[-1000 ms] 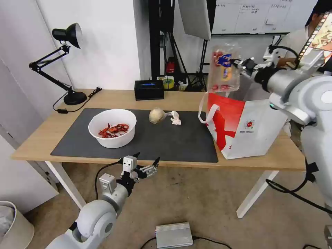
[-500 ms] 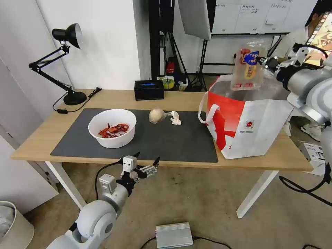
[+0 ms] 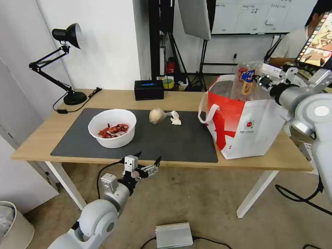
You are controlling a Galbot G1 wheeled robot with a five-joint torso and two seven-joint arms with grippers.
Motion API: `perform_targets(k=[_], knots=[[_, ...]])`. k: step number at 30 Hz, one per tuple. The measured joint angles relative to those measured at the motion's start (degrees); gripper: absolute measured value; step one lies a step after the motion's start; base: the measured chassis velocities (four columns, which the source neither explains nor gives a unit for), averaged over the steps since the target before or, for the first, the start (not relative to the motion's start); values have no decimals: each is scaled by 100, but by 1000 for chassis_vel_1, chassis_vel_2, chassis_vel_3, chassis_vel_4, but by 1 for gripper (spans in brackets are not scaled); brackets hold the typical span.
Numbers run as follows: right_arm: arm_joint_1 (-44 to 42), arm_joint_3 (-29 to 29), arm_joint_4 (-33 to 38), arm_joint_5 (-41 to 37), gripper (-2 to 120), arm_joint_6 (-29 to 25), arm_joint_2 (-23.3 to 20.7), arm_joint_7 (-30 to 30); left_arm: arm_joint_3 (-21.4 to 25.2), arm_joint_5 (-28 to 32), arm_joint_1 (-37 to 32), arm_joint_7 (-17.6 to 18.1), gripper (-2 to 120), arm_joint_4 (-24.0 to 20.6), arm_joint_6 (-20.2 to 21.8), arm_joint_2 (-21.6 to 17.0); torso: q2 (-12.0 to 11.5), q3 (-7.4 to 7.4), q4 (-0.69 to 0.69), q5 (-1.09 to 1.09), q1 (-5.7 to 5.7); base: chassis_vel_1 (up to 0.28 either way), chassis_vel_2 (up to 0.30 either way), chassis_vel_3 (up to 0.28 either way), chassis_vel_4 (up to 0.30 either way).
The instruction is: Pick up the trash from the table and place it into the takeout bag.
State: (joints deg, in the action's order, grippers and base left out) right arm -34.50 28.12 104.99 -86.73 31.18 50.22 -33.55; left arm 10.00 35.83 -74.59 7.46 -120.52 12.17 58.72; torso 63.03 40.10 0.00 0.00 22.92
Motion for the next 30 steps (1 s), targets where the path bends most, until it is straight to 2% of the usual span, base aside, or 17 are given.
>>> perform_targets(k=[6, 9, 11, 13, 14, 17, 18, 19, 21, 22, 25, 27, 28, 30], knots=[[-141, 62, 82, -22, 0, -45, 3, -61, -32, -16, -5, 18, 100, -6, 8, 2, 0, 0, 0, 0, 0, 0, 0, 0, 0], [-226, 106, 164, -82, 7, -47, -8, -101, -36, -16, -28, 32, 100, -25, 15, 5, 0, 0, 0, 0, 0, 0, 0, 0, 0], [-278, 155, 228, -197, 18, -27, -23, -162, -39, -18, -45, 70, 100, -54, 25, 22, 0, 0, 0, -1, -1, 0, 0, 0, 0], [-281, 162, 235, -215, 22, -20, -25, -177, -41, -19, -45, 97, 100, -65, 31, 24, 0, 0, 0, 0, -1, 0, 0, 0, 0], [-281, 167, 237, -236, 30, -6, -27, -203, -44, -20, -44, 123, 100, -76, 40, 26, 0, 0, 0, 0, -1, 0, 0, 0, 0], [-281, 170, 237, -240, 34, -2, -27, -209, -44, -21, -42, 139, 100, -77, 44, 25, 0, 0, 0, 0, -1, 0, 0, 0, 0], [-281, 176, 244, -243, 43, 5, -11, -217, -44, -23, -40, 149, 100, -78, 50, 21, 0, 0, 0, 0, -1, 0, 0, 0, 0], [-281, 176, 244, -243, 43, 5, -11, -217, -44, -23, -40, 149, 100, -78, 50, 21, 0, 0, 0, 0, -1, 0, 0, 0, 0], [-281, 179, 262, -249, 53, 13, 0, -217, -43, -27, -35, 152, 100, -78, 54, 28, 0, 0, 0, 0, -1, 0, 0, 0, 0], [-281, 179, 262, -249, 53, 13, 0, -217, -43, -27, -35, 152, 100, -78, 54, 28, 0, 0, 0, 0, -1, 0, 0, 0, 0], [-269, 183, 287, -273, 70, 23, -12, -211, -25, -28, -28, 155, 100, -87, 58, 44, 0, 0, 0, 0, -1, 0, 0, 0, 0], [-267, 183, 291, -277, 71, 25, -16, -209, -19, -28, -29, 155, 100, -87, 58, 43, 0, 0, 0, 0, -1, 0, 0, 0, 0], [-261, 184, 306, -288, 81, 29, -19, -202, 3, -28, -27, 155, 100, -87, 59, 30, 0, 0, 0, 0, -1, 0, 0, 0, 0], [-257, 184, 318, -295, 85, 30, -19, -187, 16, -25, -22, 156, 100, -87, 59, 21, 0, 0, 0, 0, -1, 0, 0, 0, 0]])
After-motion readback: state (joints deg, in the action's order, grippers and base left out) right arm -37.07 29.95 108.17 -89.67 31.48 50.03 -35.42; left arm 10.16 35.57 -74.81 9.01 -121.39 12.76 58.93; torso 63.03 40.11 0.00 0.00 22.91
